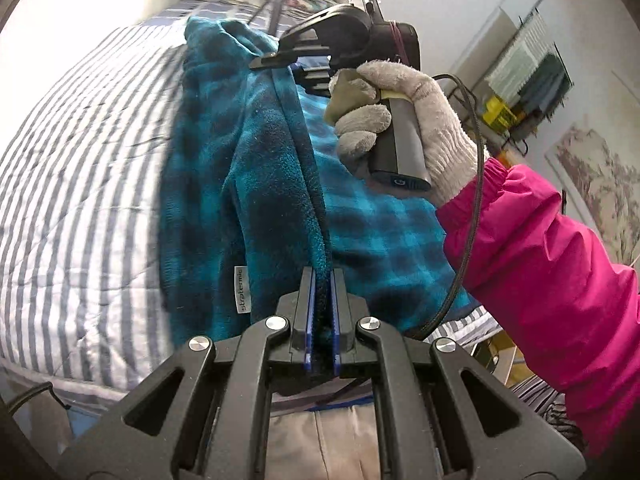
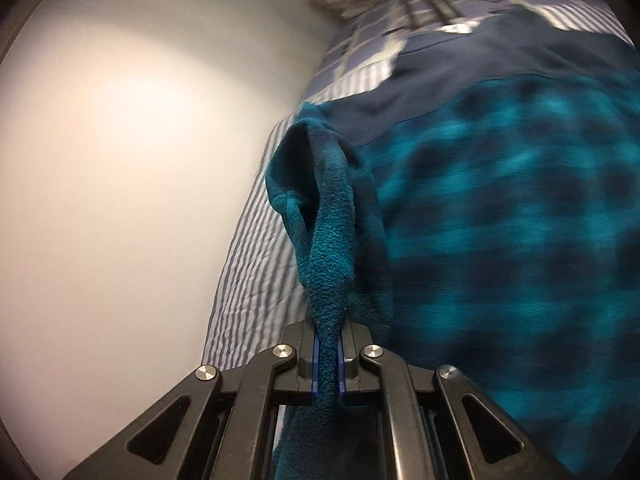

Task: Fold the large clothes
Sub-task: 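Smooth the folded side down, then open both grippers to release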

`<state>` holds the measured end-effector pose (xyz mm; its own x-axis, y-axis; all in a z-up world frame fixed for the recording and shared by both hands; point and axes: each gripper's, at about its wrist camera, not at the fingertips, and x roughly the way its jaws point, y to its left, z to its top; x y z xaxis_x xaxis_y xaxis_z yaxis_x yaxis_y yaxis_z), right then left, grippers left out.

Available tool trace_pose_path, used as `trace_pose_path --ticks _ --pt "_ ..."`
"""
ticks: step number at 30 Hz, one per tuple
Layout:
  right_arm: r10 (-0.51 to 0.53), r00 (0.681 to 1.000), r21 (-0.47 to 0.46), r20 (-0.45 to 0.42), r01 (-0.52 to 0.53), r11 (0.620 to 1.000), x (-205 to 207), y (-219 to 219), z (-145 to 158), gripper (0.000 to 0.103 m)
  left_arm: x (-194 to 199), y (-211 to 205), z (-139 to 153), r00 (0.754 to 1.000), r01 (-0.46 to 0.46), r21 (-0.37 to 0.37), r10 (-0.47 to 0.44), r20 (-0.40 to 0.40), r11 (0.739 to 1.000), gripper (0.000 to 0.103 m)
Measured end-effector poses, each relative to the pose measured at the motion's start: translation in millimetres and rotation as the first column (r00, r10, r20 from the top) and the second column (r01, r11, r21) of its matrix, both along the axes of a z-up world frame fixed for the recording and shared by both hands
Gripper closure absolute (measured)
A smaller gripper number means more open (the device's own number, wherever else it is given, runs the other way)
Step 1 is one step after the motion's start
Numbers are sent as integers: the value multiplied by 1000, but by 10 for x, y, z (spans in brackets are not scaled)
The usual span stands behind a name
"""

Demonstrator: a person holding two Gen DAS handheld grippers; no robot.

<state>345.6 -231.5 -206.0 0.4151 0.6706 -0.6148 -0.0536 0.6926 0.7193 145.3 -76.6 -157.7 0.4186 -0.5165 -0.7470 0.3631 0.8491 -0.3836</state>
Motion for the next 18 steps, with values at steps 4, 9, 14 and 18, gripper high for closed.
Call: trace_pose_path --ticks 4,9,14,18 --pt "-73 997 3 -35 73 997 -156 -333 -180 100 4 -146 -62 999 37 29 -37 -12 999 99" --pt "-110 990 -21 -87 109 994 -216 -531 -434 100 45 -271 -211 998 52 52 -49 -48 997 99" --pt "-105 990 -87 -91 97 992 -203 -533 -437 100 70 -272 -249 997 63 55 -60 -50 996 99" --pt "-77 995 -163 -69 65 984 -191 -421 -244 84 -14 -231 -191 995 91 28 -89 -54 995 98"
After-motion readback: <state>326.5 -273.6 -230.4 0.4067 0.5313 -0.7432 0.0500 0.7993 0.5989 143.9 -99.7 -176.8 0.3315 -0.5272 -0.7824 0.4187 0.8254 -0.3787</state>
